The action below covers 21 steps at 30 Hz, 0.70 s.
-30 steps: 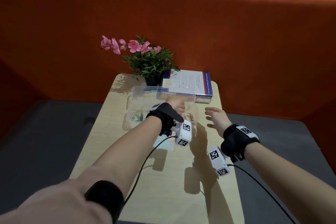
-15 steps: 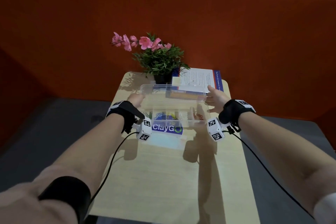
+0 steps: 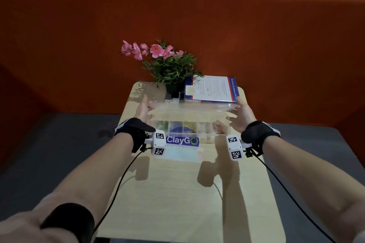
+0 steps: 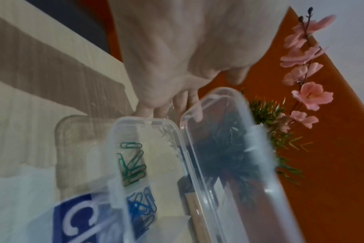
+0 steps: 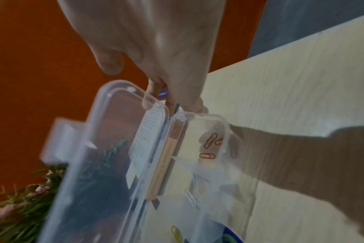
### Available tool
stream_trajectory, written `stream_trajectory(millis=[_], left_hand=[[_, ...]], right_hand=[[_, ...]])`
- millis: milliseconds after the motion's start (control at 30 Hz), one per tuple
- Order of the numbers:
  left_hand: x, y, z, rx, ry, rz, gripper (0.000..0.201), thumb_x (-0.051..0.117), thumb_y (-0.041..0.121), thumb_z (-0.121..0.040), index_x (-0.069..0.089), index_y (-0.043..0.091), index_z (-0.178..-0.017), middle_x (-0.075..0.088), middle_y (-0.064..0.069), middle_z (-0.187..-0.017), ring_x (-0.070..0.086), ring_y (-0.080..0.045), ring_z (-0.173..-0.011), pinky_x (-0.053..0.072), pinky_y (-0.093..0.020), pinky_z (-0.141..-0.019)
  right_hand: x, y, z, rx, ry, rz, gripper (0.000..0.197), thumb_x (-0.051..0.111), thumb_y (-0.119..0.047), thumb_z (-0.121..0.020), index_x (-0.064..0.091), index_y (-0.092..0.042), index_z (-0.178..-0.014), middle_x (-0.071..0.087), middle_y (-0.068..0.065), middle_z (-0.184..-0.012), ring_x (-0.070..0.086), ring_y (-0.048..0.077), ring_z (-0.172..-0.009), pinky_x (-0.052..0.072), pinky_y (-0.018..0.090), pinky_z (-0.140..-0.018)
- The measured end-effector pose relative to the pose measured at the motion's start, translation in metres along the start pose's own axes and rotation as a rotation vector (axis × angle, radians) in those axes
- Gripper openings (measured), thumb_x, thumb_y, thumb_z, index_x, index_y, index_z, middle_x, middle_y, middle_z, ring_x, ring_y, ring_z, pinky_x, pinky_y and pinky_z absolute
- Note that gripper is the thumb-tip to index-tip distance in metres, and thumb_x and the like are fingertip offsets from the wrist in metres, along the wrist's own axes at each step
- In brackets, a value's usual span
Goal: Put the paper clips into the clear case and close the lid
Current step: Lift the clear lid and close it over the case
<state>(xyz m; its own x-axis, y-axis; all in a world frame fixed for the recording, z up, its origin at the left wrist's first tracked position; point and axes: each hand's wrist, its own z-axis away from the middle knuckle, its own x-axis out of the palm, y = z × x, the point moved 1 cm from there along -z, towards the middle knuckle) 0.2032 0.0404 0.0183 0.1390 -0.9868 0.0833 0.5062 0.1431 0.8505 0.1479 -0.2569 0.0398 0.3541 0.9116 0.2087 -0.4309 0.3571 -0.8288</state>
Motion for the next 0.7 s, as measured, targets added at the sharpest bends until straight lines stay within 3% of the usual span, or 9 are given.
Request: stream_trajectory(millis=[33,67,133,200,300,400,467,600,700], left_hand=[[-0.001,-0.003,0.002,0.002,-0.019,-0.02,0.06,0.04,0.062,-0.089,0.062,0.007,-0.093,0.053,-0.016,-0.124,0.044,-0.03,-0.132,0.028,-0.051,-0.117],[-0.002,-0.004,0.005,0.005,-0.049,-0.057,0.064,0.048,0.062,-0.084,0.062,0.004,-0.104,0.052,-0.019,-0.129,0.042,-0.031,-0.134,0.027,-0.052,-0.117],[-0.004,-0.007,0.01,0.03,-0.096,-0.156,0.061,0.063,0.041,-0.081,0.052,0.004,-0.128,0.045,-0.016,-0.144,0.04,-0.03,-0.136,0.028,-0.046,-0.117],[-0.006,-0.009,0.013,0.071,-0.09,-0.314,0.038,0.063,0.011,-0.084,0.052,0.009,-0.12,0.046,-0.009,-0.14,0.041,-0.025,-0.131,0.031,-0.036,-0.111],[-0.007,-0.011,0.014,0.161,-0.154,-0.681,0.047,0.058,-0.008,-0.085,0.05,0.006,-0.129,0.039,-0.011,-0.149,0.034,-0.026,-0.139,0.033,-0.028,-0.103],[-0.01,-0.014,0.017,0.26,-0.205,-0.984,0.056,0.061,-0.002,-0.086,0.044,0.012,-0.138,0.035,-0.01,-0.153,0.039,-0.028,-0.137,0.037,-0.025,-0.095],[-0.01,-0.015,0.019,0.319,-0.2,-1.097,0.057,0.061,0.004,-0.088,0.041,0.014,-0.141,0.035,-0.012,-0.152,0.041,-0.029,-0.136,0.038,-0.03,-0.102],[-0.001,-0.016,0.031,0.455,-0.214,-1.464,0.069,0.055,0.029,-0.093,0.022,0.017,-0.152,0.01,-0.009,-0.163,0.01,-0.027,-0.151,0.013,-0.04,-0.122],[0.011,-0.016,0.041,0.454,-0.392,-1.721,0.104,0.064,0.053,-0.082,-0.002,0.017,-0.155,-0.008,-0.004,-0.164,-0.006,-0.026,-0.152,0.0,-0.049,-0.122]], right_hand=[[-0.002,0.004,0.0,-0.006,-0.01,0.015,0.024,0.04,-0.028,-0.099,0.055,-0.014,-0.112,0.057,0.01,-0.126,0.046,0.02,-0.113,0.034,0.033,-0.105],[-0.003,0.009,0.0,-0.002,-0.021,0.031,0.027,0.042,-0.017,-0.099,0.052,-0.009,-0.123,0.051,0.013,-0.137,0.045,0.019,-0.113,0.039,0.027,-0.098],[-0.008,0.017,0.001,-0.012,-0.038,0.086,0.04,0.038,0.006,-0.095,0.042,0.005,-0.135,0.045,0.016,-0.14,0.044,0.021,-0.114,0.047,0.019,-0.083],[-0.013,0.025,0.001,-0.007,-0.066,0.189,0.047,0.036,0.017,-0.09,0.04,0.008,-0.137,0.046,0.02,-0.138,0.046,0.027,-0.119,0.045,0.023,-0.084],[-0.018,0.031,0.003,-0.056,-0.084,0.492,0.05,0.045,0.016,-0.087,0.049,0.0,-0.134,0.049,0.018,-0.137,0.048,0.024,-0.117,0.041,0.029,-0.093],[-0.02,0.035,0.006,-0.179,-0.058,0.795,0.05,0.056,0.008,-0.083,0.057,-0.014,-0.128,0.052,0.012,-0.138,0.049,0.028,-0.125,0.041,0.034,-0.103],[-0.019,0.038,0.011,-0.246,-0.035,0.969,0.048,0.058,-0.001,-0.085,0.056,-0.018,-0.129,0.053,0.01,-0.139,0.051,0.03,-0.125,0.042,0.034,-0.102],[-0.006,0.039,0.026,-0.397,0.035,1.336,0.049,0.053,-0.018,-0.091,0.044,-0.019,-0.14,0.029,0.014,-0.154,0.028,0.033,-0.141,0.028,0.04,-0.115],[0.01,0.045,0.038,-0.422,-0.17,1.587,0.074,0.06,-0.038,-0.086,0.024,-0.024,-0.15,0.008,0.01,-0.161,0.007,0.03,-0.148,0.013,0.048,-0.12]])
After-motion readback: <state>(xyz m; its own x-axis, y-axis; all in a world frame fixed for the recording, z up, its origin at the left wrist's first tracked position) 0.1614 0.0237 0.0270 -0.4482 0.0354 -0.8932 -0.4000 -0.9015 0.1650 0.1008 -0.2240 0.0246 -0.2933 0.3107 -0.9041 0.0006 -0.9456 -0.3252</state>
